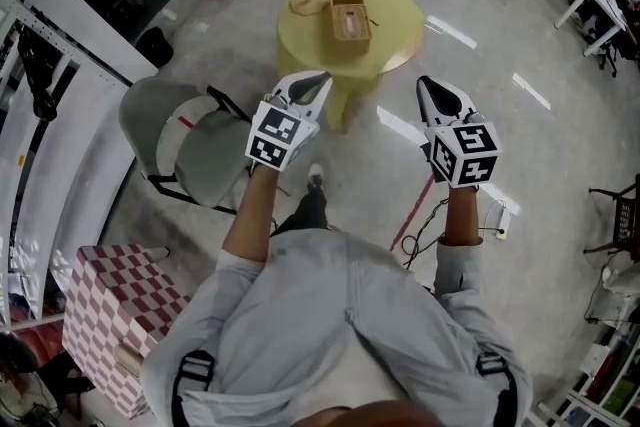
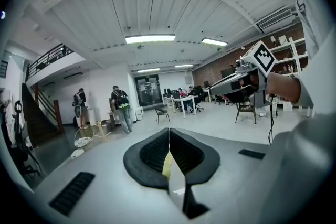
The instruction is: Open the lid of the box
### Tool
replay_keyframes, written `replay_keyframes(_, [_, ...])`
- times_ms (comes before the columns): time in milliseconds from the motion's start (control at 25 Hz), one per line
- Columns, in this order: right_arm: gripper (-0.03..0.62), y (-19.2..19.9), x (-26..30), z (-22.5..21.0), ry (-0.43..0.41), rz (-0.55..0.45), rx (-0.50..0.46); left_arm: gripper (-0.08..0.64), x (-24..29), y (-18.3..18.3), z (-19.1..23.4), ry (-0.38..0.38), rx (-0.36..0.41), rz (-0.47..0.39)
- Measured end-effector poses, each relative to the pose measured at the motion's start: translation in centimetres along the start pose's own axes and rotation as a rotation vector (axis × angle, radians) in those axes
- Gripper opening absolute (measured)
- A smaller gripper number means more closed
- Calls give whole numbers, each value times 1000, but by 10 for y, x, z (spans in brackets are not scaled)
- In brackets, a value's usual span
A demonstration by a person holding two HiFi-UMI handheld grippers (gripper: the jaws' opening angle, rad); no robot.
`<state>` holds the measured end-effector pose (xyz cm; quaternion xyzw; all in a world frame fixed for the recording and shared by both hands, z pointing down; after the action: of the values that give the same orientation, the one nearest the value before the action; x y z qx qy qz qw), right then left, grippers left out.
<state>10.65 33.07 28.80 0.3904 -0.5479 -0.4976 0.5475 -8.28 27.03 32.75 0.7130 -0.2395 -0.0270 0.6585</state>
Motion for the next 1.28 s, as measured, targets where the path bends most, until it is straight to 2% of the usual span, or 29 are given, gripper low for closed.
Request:
replay_keyframes(320, [23,-4,93,-21,-14,30,6,29,57,11,87,21,0,4])
replay_keyframes(680, [23,-24,207,-47,41,74,56,29,117,8,198,60,-6,7])
replay_keyframes(1040, [23,-23,290,-55,50,142,59,29,161,25,275,115,-55,12])
replay_keyframes(1280, [23,-7,338,-59,82,223,8,29,179,41,315,136,-90,31])
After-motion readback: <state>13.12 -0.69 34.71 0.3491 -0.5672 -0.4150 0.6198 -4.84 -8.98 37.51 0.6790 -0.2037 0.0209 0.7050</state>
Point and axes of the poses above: the fingertips, and each gripper's own axes: x forward along the fingers, z to its left, y out of its underside, the point moved 4 cm from there along -x, backward along the fingers, and after that the axes turned 12 degrees about y, right-handed, at the moved point
